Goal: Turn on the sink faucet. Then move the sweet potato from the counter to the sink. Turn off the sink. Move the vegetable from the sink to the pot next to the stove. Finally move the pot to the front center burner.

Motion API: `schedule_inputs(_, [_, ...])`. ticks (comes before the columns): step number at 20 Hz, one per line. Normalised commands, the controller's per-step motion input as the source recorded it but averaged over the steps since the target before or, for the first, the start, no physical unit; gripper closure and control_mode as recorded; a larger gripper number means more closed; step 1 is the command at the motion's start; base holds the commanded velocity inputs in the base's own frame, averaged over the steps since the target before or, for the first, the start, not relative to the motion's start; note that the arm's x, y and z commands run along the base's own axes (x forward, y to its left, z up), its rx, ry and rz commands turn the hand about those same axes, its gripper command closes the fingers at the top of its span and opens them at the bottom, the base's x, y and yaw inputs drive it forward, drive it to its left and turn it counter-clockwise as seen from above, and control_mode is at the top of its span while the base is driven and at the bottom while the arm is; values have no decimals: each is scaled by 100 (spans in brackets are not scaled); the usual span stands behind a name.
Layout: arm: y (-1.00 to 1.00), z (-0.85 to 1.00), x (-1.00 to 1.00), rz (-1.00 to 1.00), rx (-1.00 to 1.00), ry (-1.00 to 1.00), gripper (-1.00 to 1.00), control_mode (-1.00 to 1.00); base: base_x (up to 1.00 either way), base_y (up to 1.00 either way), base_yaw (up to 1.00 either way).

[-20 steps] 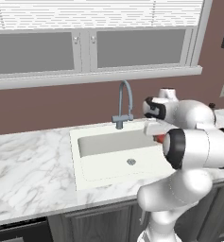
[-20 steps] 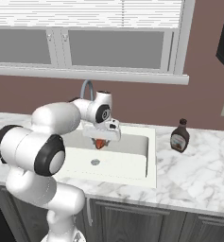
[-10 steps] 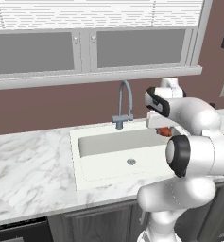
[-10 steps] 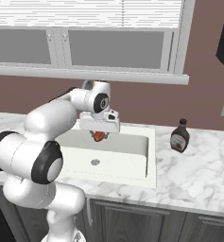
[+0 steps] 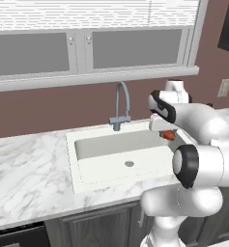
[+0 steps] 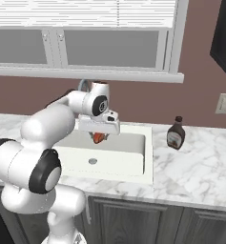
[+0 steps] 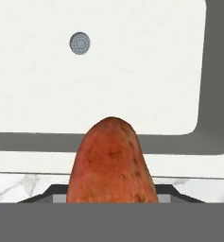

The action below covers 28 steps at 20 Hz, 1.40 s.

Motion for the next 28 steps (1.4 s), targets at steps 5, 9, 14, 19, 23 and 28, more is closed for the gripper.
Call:
schedule_inputs(5, [0,0,0,0,0,0,100,100,-24,-33,-24])
schedule_inputs(9, [0,0,0,0,0,0,100,100,-9,-31,-35])
schedule_inputs(14, [0,0,0,0,0,0,100,100,0,-27,-38])
schedule_inputs(19, [0,0,0,0,0,0,100,100,0,-39,-41])
schedule_inputs(23, [0,0,0,0,0,0,100,100,0,-45,-43])
schedule_inputs(28, [0,0,0,0,0,0,100,100,0,-52,-47])
